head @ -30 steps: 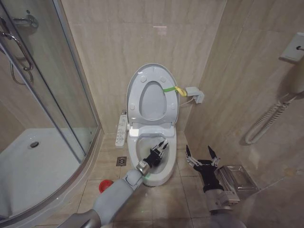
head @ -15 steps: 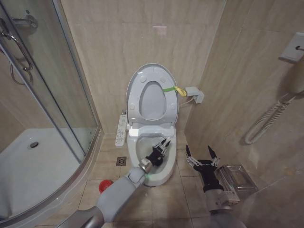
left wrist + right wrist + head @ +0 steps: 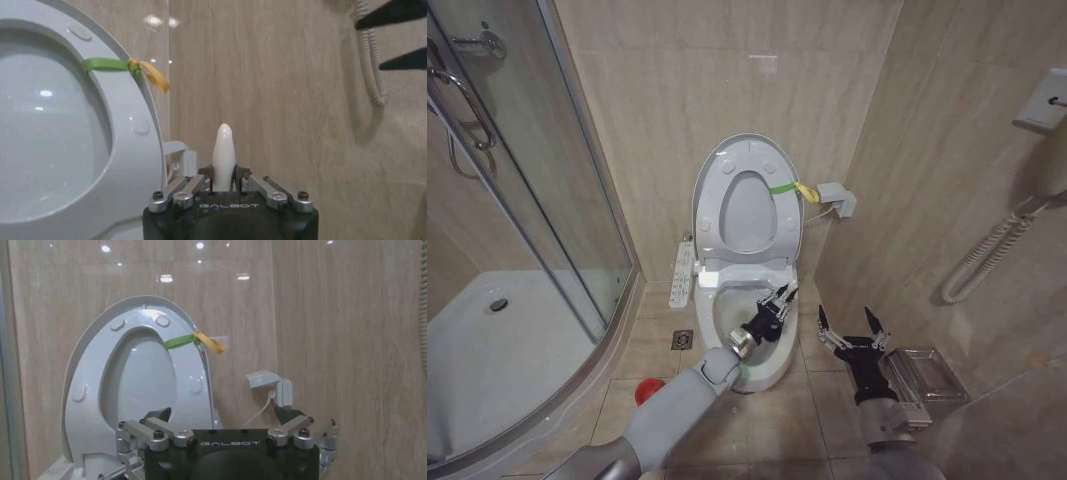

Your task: Open the toilet lid, clean the toilet bowl with a toilet brush, close the toilet lid, and flush.

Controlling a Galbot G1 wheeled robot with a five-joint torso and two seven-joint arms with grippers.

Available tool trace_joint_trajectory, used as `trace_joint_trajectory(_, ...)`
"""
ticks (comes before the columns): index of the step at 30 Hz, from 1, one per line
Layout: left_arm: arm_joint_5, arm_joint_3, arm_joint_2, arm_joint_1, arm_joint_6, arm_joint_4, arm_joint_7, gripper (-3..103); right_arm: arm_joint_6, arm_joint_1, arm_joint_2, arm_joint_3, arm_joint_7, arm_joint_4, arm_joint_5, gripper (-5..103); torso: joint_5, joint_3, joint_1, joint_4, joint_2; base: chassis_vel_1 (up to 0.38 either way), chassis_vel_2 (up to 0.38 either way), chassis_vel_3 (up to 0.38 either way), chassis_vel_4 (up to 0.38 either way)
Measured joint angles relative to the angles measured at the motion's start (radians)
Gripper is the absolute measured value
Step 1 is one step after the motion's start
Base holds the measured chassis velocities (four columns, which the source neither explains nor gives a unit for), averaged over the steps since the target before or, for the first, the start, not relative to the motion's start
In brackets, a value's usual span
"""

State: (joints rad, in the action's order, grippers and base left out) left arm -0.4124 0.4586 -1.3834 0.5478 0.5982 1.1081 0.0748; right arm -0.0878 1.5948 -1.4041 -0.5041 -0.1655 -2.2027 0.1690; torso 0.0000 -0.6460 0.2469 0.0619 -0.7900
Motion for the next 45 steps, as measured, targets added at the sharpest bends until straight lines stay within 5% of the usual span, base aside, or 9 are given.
trace_joint_trajectory(16,0.024,-0.084,0.009,-0.031,0.069,-0.278,0.051,21,0.0,0.0,0.0,0.0,0.0,0.0,0.0,100,-0.0001,0.0,0.0,0.0001,0.0,0.0,0.0,0.0,0.0)
trace_joint_trajectory(27,0.024,-0.095,0.04,-0.018,0.064,-0.23,0.041,21,0.0,0.0,0.0,0.0,0.0,0.0,0.0,100,0.0,0.0,0.0,-0.0001,0.0,0.0,0.0,0.0,0.0)
trace_joint_trajectory(37,0.019,-0.034,0.012,0.005,0.013,-0.011,-0.018,21,0.0,0.0,0.0,0.0,0.0,0.0,0.0,100,0.0001,0.0,0.0,0.0002,0.0,0.0,0.0,0.0,0.0)
trace_joint_trajectory(45,0.028,-0.031,-0.002,0.021,0.015,-0.073,0.001,21,0.0,0.0,0.0,0.0,0.0,0.0,0.0,100,0.0,0.0,0.0,-0.0002,0.0,0.0,0.0,0.0,0.0)
